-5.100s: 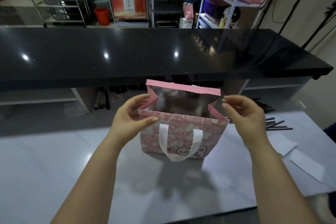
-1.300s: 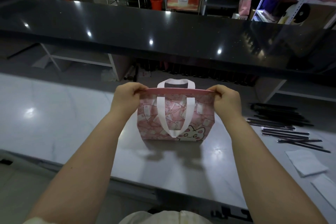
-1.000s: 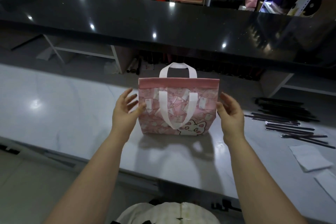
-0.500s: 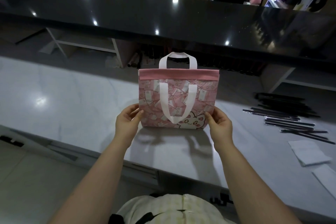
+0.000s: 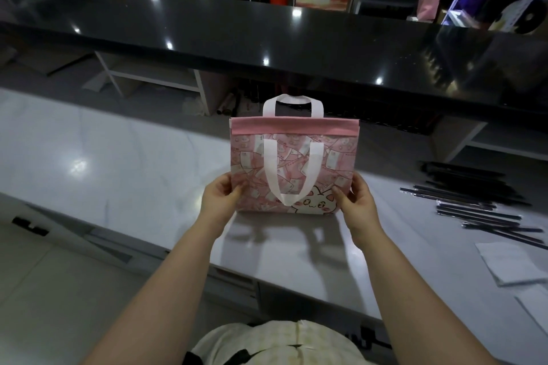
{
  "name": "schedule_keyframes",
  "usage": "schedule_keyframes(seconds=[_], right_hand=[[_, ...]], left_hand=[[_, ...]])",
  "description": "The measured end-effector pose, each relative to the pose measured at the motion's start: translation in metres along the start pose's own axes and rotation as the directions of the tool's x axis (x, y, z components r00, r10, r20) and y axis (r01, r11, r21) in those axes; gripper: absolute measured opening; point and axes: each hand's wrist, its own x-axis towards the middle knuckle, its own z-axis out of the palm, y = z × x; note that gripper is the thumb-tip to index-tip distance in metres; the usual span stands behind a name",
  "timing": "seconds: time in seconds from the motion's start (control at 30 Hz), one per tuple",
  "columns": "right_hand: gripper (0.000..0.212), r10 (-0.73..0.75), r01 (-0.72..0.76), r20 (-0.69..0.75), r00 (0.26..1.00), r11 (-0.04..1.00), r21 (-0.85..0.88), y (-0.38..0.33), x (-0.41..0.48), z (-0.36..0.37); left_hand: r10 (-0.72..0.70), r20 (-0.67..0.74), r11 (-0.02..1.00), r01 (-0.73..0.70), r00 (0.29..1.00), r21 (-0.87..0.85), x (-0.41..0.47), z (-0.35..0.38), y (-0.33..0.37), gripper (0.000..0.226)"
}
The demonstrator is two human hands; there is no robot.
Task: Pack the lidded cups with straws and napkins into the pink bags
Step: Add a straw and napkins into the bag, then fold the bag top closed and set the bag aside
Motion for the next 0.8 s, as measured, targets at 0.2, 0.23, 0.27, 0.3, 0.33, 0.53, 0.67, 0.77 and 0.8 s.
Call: schedule_keyframes(seconds=[0.2, 0.23, 0.27, 0.3, 0.33, 0.53, 0.67, 0.77, 0.8], right_hand=[[0.045, -0.029, 0.027, 0.046, 0.999, 0.999, 0.038, -0.011, 0.013, 0.027], [0.043, -0.034, 0.031, 0.059, 0.998, 0.998, 0.048, -0.016, 0.018, 0.037], [0.041, -0.043, 0.039, 0.071, 0.997, 0.998, 0.055, -0.021, 0.023, 0.048], [0.038, -0.051, 0.046, 0.081, 0.995, 0.997, 0.067, -0.025, 0.029, 0.061], [0.036, -0.056, 0.048, 0.09, 0.994, 0.995, 0.084, -0.029, 0.034, 0.075], [0.025, -0.022, -0.012, 0.183, 0.983, 0.984, 0.178, -0.046, 0.049, 0.179], [0.019, -0.031, -0.031, 0.304, 0.952, 0.98, 0.194, -0.059, 0.041, 0.254], [0.014, -0.035, -0.048, 0.412, 0.91, 0.981, 0.19, -0.069, 0.024, 0.316], [0.012, -0.034, -0.055, 0.448, 0.893, 0.981, 0.184, -0.072, 0.016, 0.338]], left_hand=[[-0.025, -0.194, 0.992, -0.001, 0.981, -0.13, -0.001, -0.015, 0.012, 0.018], [-0.027, -0.231, 0.988, -0.009, 0.972, -0.152, 0.0, -0.021, 0.017, 0.018], [-0.029, -0.265, 0.984, -0.018, 0.964, -0.175, 0.0, -0.027, 0.023, 0.017], [-0.031, -0.297, 0.98, -0.029, 0.954, -0.196, 0.001, -0.034, 0.03, 0.015], [-0.037, -0.333, 0.975, -0.04, 0.942, -0.22, 0.001, -0.042, 0.037, 0.014], [-0.025, -0.579, 0.953, -0.157, 0.815, -0.261, -0.005, -0.1, 0.068, 0.016], [-0.014, -0.737, 0.935, -0.252, 0.676, -0.249, -0.02, -0.159, 0.086, 0.011], [-0.042, -0.81, 0.909, -0.313, 0.585, -0.273, -0.038, -0.21, 0.103, 0.011], [-0.042, -0.839, 0.905, -0.335, 0.542, -0.262, -0.044, -0.228, 0.109, 0.011]])
